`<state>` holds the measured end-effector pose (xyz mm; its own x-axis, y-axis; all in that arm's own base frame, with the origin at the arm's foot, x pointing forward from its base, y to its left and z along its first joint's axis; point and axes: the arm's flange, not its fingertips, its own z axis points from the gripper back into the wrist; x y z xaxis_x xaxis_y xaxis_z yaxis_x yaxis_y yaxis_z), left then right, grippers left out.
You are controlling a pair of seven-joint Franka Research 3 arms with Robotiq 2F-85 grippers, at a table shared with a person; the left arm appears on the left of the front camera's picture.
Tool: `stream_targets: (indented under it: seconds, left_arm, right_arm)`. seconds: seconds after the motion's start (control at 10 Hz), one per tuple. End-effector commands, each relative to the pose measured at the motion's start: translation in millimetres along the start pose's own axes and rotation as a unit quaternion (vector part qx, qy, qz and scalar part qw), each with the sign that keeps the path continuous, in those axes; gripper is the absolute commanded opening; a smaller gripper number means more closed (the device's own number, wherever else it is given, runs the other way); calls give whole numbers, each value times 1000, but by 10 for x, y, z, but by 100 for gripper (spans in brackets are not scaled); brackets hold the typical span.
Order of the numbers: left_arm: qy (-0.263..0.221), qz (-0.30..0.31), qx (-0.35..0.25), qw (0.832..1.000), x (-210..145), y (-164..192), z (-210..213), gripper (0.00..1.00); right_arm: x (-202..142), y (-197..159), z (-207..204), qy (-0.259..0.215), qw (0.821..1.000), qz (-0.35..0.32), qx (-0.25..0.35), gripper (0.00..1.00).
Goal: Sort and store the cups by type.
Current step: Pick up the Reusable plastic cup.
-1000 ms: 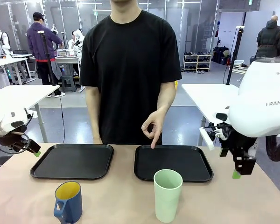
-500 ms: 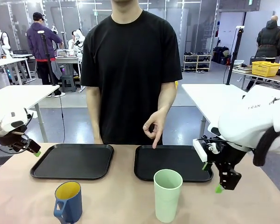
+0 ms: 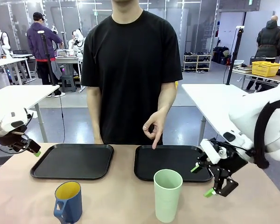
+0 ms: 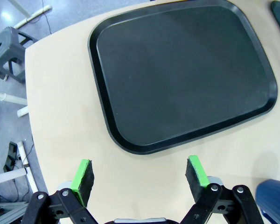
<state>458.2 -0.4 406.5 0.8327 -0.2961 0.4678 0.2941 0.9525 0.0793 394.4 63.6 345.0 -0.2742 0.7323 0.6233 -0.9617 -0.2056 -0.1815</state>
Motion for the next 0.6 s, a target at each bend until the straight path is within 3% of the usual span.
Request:
stream_targets:
  seconds: [0.0, 0.2, 0.3, 0.5]
  left_arm:
    - [-3, -2, 0, 1000, -2, 21, 25, 100]
    - [-3, -2, 0, 1000, -2, 21, 25, 100]
    - [-3, -2, 0, 1000, -2, 21, 25, 100]
    - [-3, -2, 0, 1000, -2, 21, 25, 100]
  right_arm:
    - [-319, -83, -82, -70, 997, 7, 27, 100]
    - [-434, -121, -151, -149, 988, 12, 25, 100]
    - [-492, -167, -200, -180, 983, -19, 15, 100]
    - [-546, -215, -325, -208, 978, -29, 13, 100]
